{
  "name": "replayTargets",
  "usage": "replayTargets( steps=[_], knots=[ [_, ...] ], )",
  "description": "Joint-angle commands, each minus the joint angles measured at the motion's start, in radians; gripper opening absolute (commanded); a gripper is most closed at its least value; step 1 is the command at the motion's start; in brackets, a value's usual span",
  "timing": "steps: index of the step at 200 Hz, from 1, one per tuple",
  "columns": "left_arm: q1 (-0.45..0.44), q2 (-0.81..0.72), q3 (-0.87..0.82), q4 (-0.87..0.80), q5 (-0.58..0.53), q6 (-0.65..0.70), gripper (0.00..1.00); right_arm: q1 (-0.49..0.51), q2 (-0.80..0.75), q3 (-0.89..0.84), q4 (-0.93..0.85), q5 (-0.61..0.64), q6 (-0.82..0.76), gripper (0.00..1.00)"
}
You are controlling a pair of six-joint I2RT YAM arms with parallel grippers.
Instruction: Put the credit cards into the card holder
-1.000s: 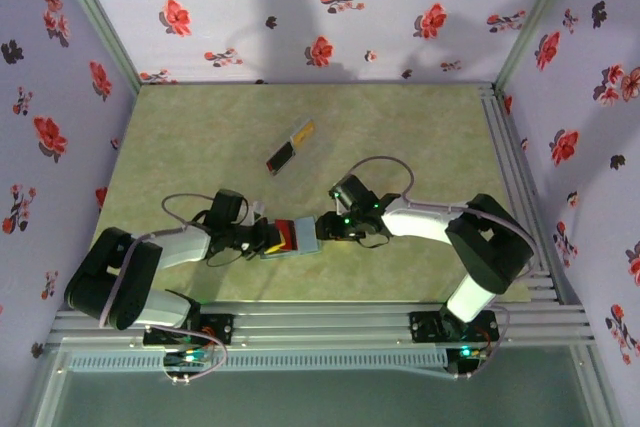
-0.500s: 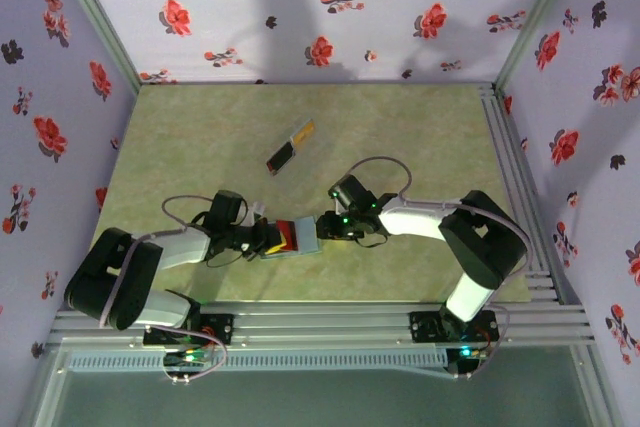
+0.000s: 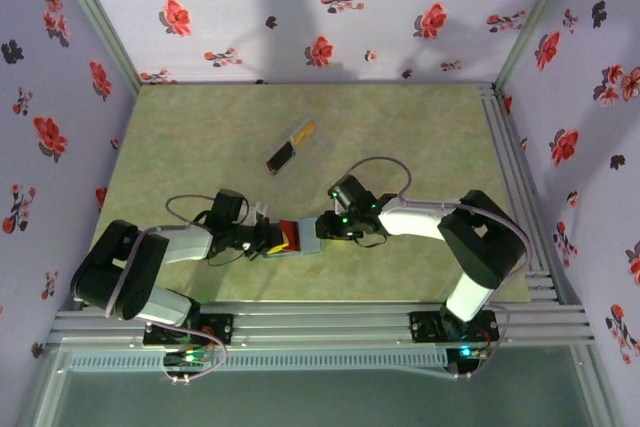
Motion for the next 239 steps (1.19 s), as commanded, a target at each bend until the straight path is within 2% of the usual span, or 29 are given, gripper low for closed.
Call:
replayTargets(
  steps=[1, 31, 67, 89, 173, 193, 212, 239],
  knots=[
    [0.012, 0.020, 0.014, 0.013, 0.035, 0.042, 0.00, 0.014, 0.024, -0.012, 0.061, -0.026, -0.006, 0.38],
    [0.014, 0.010, 0.022, -0.005, 0.072, 0.028, 0.00, 0.014, 0.023, -0.017, 0.069, -0.024, -0.002, 0.37],
    [0.021, -0.024, 0.043, -0.060, 0.084, 0.039, 0.00, 0.014, 0.024, -0.022, 0.077, -0.022, -0.015, 0.29],
    [0.021, -0.035, 0.025, 0.017, 0.113, -0.018, 0.00, 0.014, 0.024, -0.023, 0.092, -0.030, -0.014, 0.27],
    [0.035, 0.005, 0.030, -0.021, 0.099, 0.020, 0.00, 0.014, 0.012, -0.033, 0.103, -0.023, -0.013, 0.28],
    [0.034, 0.031, 0.055, -0.075, 0.093, 0.056, 0.15, 0.014, 0.006, -0.035, 0.094, -0.013, -0.023, 0.28],
    [0.031, 0.012, 0.093, -0.199, 0.063, 0.113, 0.19, 0.014, -0.007, -0.040, 0.083, 0.003, -0.022, 0.29],
    [0.029, -0.039, 0.140, -0.352, 0.001, 0.182, 0.32, 0.015, -0.040, -0.044, 0.040, 0.074, -0.032, 0.32]
  ],
)
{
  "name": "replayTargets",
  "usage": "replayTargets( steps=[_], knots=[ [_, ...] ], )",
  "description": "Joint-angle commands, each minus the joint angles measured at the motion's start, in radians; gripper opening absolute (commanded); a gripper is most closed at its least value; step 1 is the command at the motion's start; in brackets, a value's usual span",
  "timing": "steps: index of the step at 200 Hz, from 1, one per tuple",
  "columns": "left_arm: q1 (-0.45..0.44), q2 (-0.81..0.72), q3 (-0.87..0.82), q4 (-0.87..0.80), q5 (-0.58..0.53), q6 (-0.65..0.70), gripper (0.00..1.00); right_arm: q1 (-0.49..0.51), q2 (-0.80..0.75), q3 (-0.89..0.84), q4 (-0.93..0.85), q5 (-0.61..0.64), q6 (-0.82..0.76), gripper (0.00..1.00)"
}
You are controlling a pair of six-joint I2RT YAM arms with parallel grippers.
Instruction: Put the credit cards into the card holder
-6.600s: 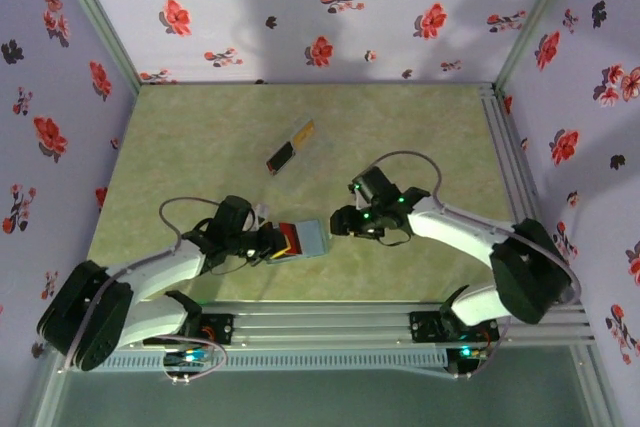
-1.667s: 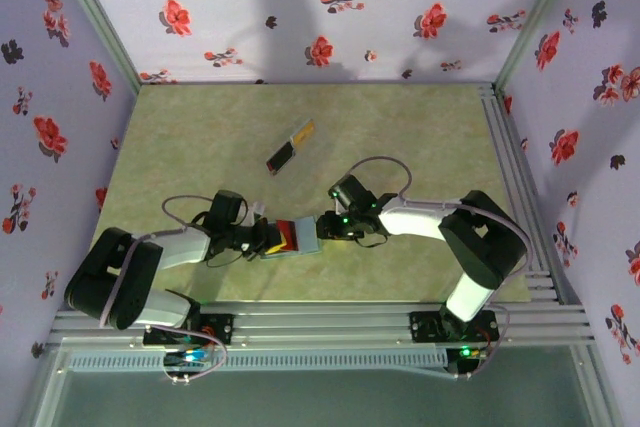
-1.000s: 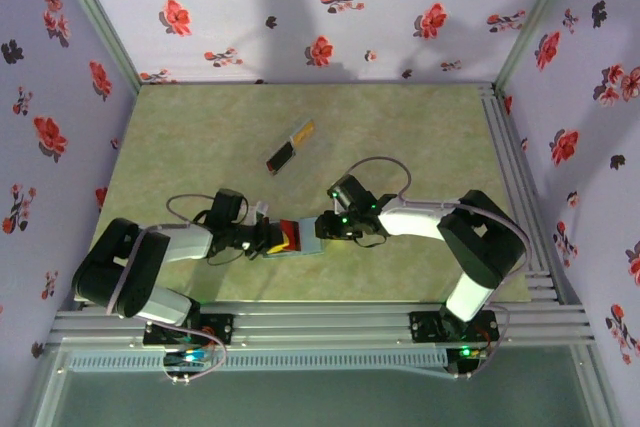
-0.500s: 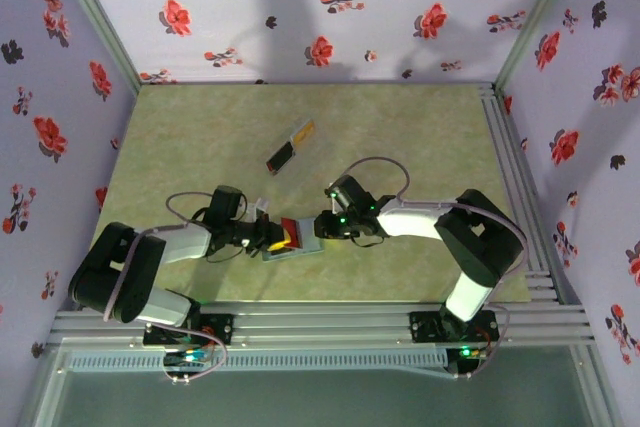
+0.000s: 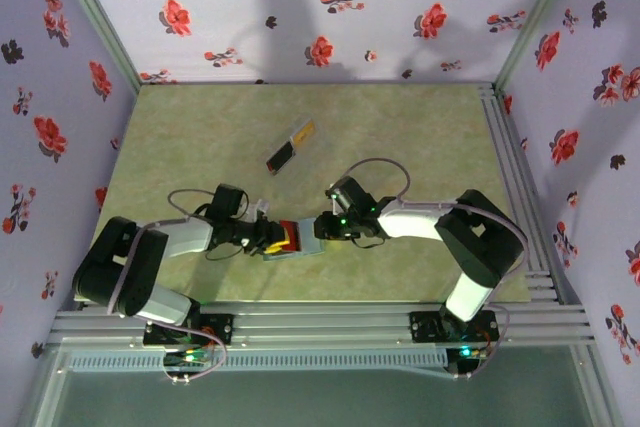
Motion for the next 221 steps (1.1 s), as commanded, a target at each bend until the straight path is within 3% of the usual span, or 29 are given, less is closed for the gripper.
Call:
replayTargets(
  steps=[1, 54, 152, 221],
  knots=[
    [0.004, -0.047, 0.056, -0.180, -0.051, 0.096, 0.33, 0.008, -0.046, -0.018, -0.041, 0.074, -0.028, 0.32],
    [-0.006, -0.035, 0.103, -0.287, -0.112, 0.134, 0.40, 0.007, -0.068, 0.004, -0.068, 0.079, -0.043, 0.30],
    [-0.067, 0.027, 0.125, -0.244, -0.163, 0.100, 0.12, 0.007, -0.039, -0.003, -0.045, 0.062, -0.034, 0.29],
    [-0.102, 0.042, 0.155, -0.260, -0.188, 0.100, 0.08, 0.007, -0.028, -0.006, -0.031, 0.050, -0.038, 0.28]
  ],
)
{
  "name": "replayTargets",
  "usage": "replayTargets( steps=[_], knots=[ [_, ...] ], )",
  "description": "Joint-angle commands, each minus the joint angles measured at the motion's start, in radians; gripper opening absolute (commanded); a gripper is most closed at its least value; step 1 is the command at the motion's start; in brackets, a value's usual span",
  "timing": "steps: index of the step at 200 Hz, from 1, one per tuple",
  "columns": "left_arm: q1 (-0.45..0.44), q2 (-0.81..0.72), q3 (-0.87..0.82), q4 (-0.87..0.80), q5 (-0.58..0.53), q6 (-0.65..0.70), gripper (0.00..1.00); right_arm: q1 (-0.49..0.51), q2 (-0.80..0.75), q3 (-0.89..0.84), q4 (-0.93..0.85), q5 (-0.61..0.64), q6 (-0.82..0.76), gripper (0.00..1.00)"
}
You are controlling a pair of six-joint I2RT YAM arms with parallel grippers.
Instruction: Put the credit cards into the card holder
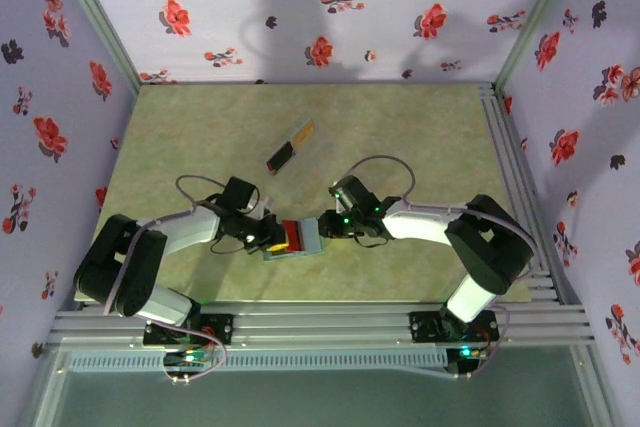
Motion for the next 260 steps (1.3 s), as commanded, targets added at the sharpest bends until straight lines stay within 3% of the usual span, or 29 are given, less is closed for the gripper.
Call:
replayTargets(
  steps=[1, 37, 74, 96, 104, 118, 135, 170, 190, 217, 246, 260],
  knots=[
    [-0.022, 0.028, 0.027, -0.019, -0.039, 0.007, 0.08, 0.008, 0.022, 0.002, 0.001, -0.002, -0.018, 0.28],
    [-0.043, 0.060, 0.048, -0.020, -0.048, 0.003, 0.10, 0.007, 0.010, 0.007, -0.007, 0.020, -0.017, 0.27],
    [-0.048, 0.092, 0.074, -0.064, -0.073, 0.008, 0.23, 0.008, -0.041, 0.006, -0.075, 0.159, -0.013, 0.25],
    [-0.050, 0.102, 0.117, -0.143, -0.113, 0.030, 0.25, 0.014, -0.079, 0.021, -0.116, 0.227, -0.021, 0.25],
    [-0.050, 0.101, 0.135, -0.183, -0.128, 0.038, 0.26, 0.032, -0.092, 0.045, -0.169, 0.310, -0.024, 0.25],
    [-0.051, 0.077, 0.144, -0.209, -0.131, 0.031, 0.29, 0.081, -0.100, 0.107, -0.281, 0.466, -0.030, 0.37],
    [-0.049, 0.026, 0.131, -0.193, -0.130, -0.012, 0.34, 0.128, -0.105, 0.146, -0.359, 0.622, 0.018, 0.44],
    [-0.032, -0.080, 0.108, -0.186, -0.135, -0.091, 0.44, 0.160, -0.130, 0.122, -0.327, 0.649, 0.074, 0.60],
    [0.005, -0.137, 0.069, -0.164, -0.133, -0.097, 0.50, 0.202, -0.092, 0.189, -0.408, 0.734, 0.101, 0.83],
    [0.094, -0.174, 0.017, -0.173, -0.113, -0.095, 0.50, 0.255, 0.008, 0.275, -0.409, 0.715, 0.126, 0.99],
    [0.145, -0.198, -0.026, -0.176, -0.096, -0.068, 0.49, 0.312, 0.152, 0.397, -0.451, 0.752, 0.130, 0.99],
    [0.171, -0.206, -0.043, -0.174, -0.066, -0.051, 0.42, 0.325, 0.211, 0.461, -0.486, 0.741, 0.116, 0.99]
  ],
)
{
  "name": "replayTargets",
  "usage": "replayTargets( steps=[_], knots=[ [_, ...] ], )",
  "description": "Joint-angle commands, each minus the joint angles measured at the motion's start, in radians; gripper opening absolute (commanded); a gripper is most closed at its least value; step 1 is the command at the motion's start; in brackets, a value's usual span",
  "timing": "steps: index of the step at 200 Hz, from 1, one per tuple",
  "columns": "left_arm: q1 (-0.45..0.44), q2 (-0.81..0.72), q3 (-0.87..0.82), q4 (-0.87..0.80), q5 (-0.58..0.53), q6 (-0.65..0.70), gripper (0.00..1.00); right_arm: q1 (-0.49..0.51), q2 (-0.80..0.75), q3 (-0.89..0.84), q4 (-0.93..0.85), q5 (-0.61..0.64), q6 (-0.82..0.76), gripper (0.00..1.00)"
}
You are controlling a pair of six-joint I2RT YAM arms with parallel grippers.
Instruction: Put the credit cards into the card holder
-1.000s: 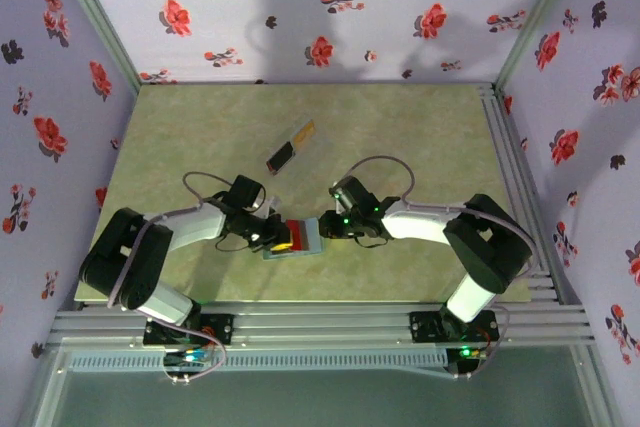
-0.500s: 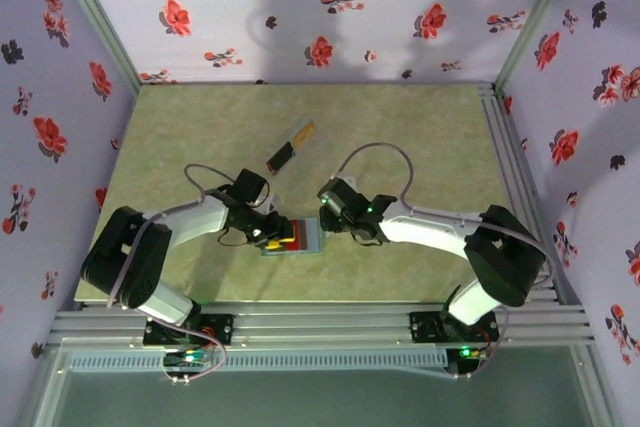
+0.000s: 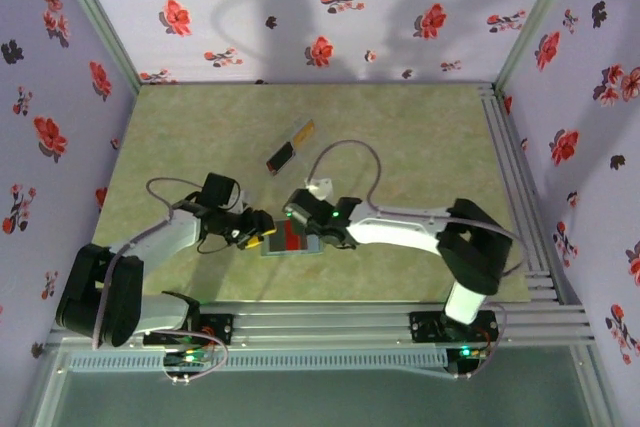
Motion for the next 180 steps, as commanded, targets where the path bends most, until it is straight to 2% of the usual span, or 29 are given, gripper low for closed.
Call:
replayTargets(
  steps=[1, 20, 49, 100, 139, 164, 180],
  knots=[
    [0.039, -0.029, -0.031, -0.018, 0.052, 0.030, 0.42, 0.027, 0.093, 0.096, -0.084, 0.046, 0.012, 0.99],
    [0.070, -0.032, -0.046, -0.018, 0.087, 0.060, 0.37, 0.040, 0.142, 0.127, -0.068, 0.019, -0.002, 0.99],
    [0.090, -0.029, -0.052, -0.032, 0.104, 0.086, 0.37, 0.039, 0.168, 0.139, -0.054, -0.011, -0.012, 0.99],
    [0.092, 0.008, -0.074, 0.005, 0.151, 0.090, 0.37, 0.039, 0.204, 0.130, -0.095, 0.009, -0.019, 0.99],
    [0.087, -0.019, -0.099, 0.063, 0.205, 0.051, 0.29, 0.039, 0.203, 0.101, -0.118, 0.036, -0.001, 0.99],
    [0.074, -0.043, -0.109, 0.129, 0.209, 0.006, 0.15, 0.039, 0.189, 0.058, -0.096, 0.044, 0.019, 0.99],
    [0.057, -0.023, -0.089, 0.166, 0.225, -0.021, 0.09, 0.038, 0.189, 0.040, -0.094, 0.050, 0.034, 0.99]
  ],
)
